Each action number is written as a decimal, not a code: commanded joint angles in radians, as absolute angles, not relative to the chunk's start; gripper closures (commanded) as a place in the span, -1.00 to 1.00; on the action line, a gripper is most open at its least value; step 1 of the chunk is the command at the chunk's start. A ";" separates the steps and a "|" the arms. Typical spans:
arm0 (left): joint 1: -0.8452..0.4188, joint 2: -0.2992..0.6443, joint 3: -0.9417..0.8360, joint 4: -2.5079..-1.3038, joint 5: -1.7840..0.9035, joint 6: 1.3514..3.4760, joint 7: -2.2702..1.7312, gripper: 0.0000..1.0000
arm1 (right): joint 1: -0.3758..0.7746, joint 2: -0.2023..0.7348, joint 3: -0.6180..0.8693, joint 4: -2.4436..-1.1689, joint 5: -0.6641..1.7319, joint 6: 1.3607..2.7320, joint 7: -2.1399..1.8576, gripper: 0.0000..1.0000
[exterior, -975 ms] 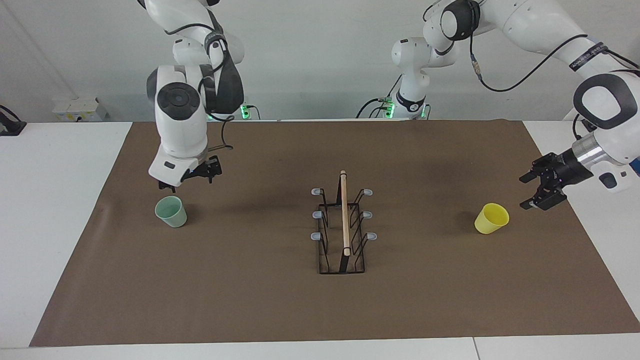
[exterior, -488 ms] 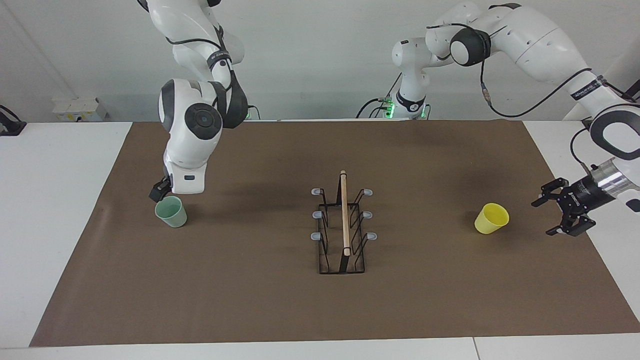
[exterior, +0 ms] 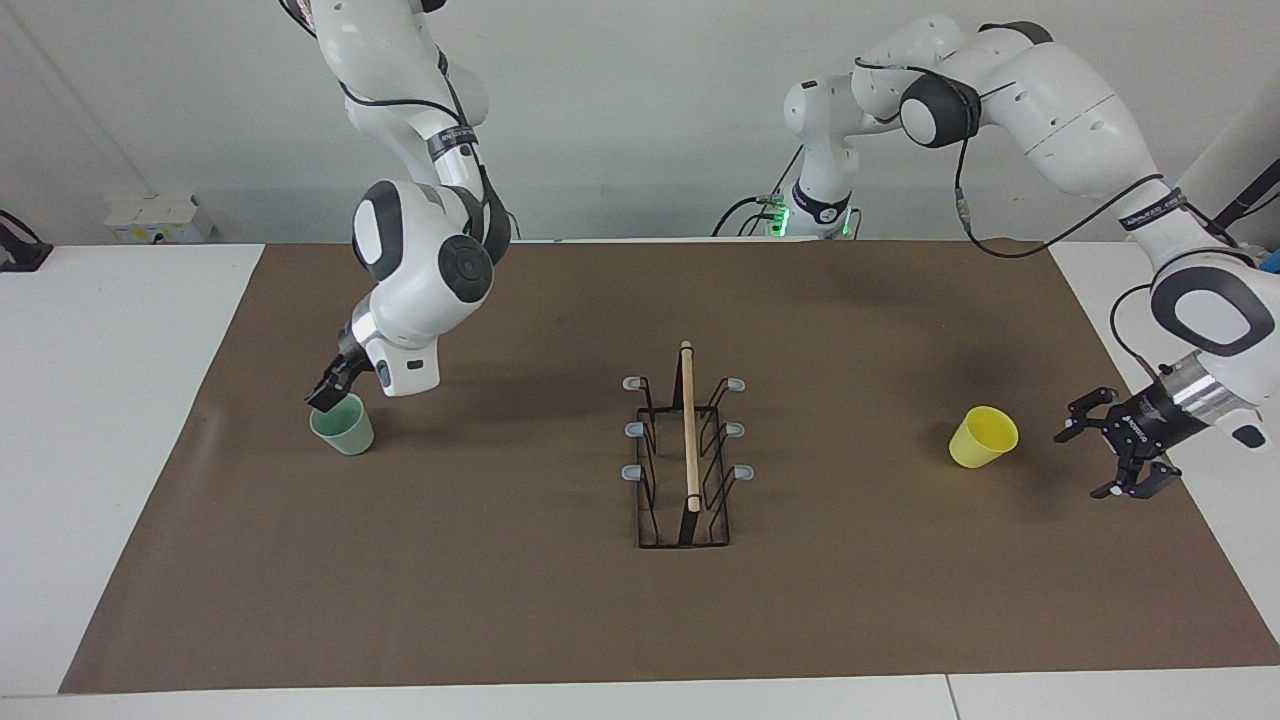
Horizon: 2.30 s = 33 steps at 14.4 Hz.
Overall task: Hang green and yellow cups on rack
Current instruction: 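Grasp the yellow cup with the left gripper while the right gripper grasps the green cup, then lift the yellow cup with the left gripper while the right gripper lifts the green cup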
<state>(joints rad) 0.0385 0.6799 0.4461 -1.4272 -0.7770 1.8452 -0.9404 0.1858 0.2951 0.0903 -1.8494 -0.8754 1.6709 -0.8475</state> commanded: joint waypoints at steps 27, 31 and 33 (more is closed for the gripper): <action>-0.163 0.384 0.442 -1.885 -1.163 2.132 -0.815 1.00 | 0.203 0.471 0.091 -2.075 -1.362 1.847 -0.615 -1.00; -0.202 0.328 0.439 -1.844 -0.956 2.189 -0.853 1.00 | 0.190 0.471 0.091 -2.091 -1.413 1.861 -0.615 -1.00; -0.209 0.275 0.427 -1.845 -0.803 2.235 -0.859 1.00 | 0.186 0.469 0.089 -2.103 -1.440 1.873 -0.615 -1.00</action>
